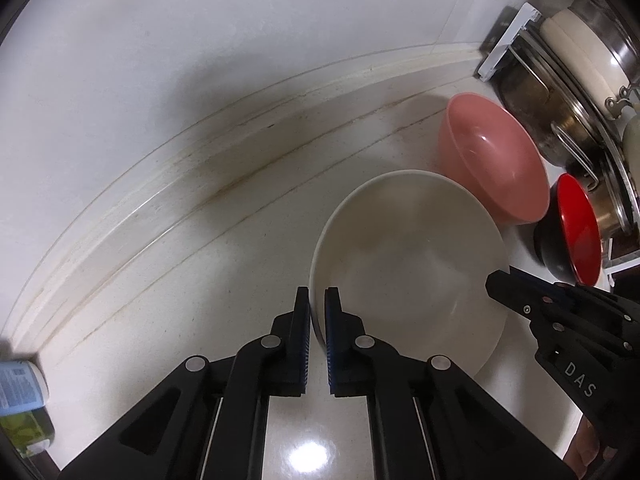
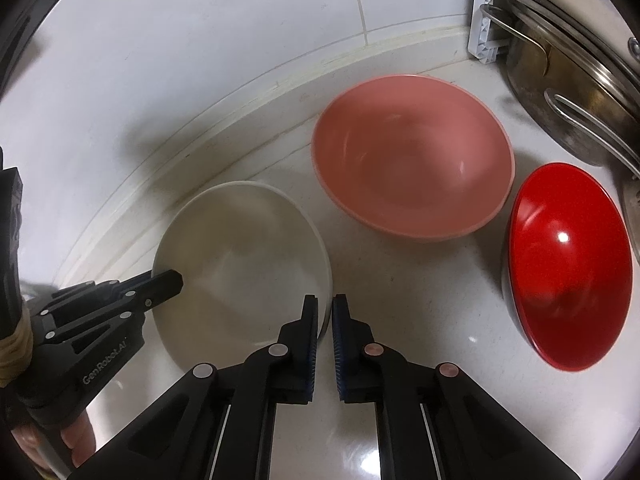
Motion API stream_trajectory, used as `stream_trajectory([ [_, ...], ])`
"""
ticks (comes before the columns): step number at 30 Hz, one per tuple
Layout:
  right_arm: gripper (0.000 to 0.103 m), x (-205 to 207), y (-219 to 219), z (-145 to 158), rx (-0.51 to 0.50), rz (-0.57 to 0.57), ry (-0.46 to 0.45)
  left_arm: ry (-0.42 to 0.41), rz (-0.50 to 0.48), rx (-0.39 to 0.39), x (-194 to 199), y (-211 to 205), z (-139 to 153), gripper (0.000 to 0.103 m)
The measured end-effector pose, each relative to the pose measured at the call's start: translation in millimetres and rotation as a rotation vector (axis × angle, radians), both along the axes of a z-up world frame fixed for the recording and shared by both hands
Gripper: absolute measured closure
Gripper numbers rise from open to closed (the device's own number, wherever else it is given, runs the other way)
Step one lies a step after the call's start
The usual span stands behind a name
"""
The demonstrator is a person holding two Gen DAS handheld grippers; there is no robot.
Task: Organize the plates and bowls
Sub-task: 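Lift the white bowl with both grippers and carry it toward the plate stack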
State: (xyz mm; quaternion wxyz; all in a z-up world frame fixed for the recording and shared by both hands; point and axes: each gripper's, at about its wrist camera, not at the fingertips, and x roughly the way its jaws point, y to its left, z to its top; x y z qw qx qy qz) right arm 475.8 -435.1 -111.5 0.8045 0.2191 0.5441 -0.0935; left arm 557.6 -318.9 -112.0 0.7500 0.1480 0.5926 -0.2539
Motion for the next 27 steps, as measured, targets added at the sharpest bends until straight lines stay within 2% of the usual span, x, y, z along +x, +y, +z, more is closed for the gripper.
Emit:
stream_trajectory([
  [10,0.094,-30,7,23,-0.005,0.028,-0.032,-0.023,0.011,-0.013,-36,11,28,0.094],
  [21,0.094,-96,25,53,-0.054,0.048,-0.076,-0.030,0.001,-0.056,-93,41,54,0.094],
  [27,0.094,-130,31,57,-0.086,0.052,-0.085,-0.006,0.008,-0.065,-130,53,55,0.093],
])
